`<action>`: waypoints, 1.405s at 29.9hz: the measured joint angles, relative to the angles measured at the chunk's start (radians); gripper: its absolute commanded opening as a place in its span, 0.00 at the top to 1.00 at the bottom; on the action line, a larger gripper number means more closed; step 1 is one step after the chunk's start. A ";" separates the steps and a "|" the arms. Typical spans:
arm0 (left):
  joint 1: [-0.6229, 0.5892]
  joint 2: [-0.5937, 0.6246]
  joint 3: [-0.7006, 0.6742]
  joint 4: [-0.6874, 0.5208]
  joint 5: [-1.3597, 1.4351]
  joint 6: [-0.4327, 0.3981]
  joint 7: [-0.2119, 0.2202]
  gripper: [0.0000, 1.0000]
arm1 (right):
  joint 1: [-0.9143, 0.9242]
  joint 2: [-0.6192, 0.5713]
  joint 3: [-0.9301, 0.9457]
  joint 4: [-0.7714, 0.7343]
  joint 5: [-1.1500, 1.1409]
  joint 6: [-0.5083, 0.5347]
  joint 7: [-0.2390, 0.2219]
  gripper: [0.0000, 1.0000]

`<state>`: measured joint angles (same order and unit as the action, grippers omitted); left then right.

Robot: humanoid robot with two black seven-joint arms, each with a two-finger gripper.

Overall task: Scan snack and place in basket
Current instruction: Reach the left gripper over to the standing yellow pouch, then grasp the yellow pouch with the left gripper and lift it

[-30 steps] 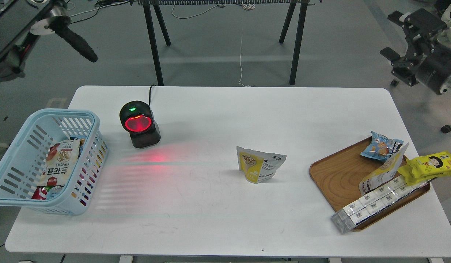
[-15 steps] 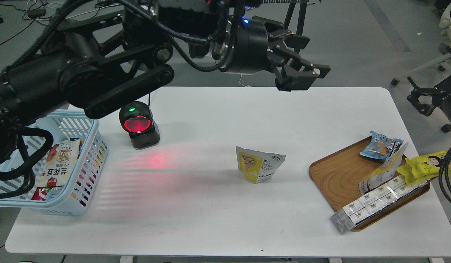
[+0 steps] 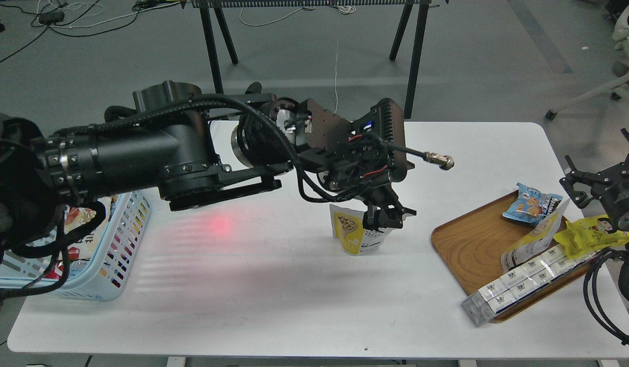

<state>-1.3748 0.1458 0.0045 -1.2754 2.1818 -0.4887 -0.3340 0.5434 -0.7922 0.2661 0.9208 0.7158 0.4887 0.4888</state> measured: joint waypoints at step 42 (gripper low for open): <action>0.073 0.002 0.085 0.109 0.000 0.000 -0.002 0.83 | 0.141 0.187 0.194 -0.120 -0.058 0.000 0.000 0.02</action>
<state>-1.3017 0.1481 0.0894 -1.1664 2.1816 -0.4887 -0.3357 0.6840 -0.6050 0.4601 0.8006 0.6583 0.4887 0.4887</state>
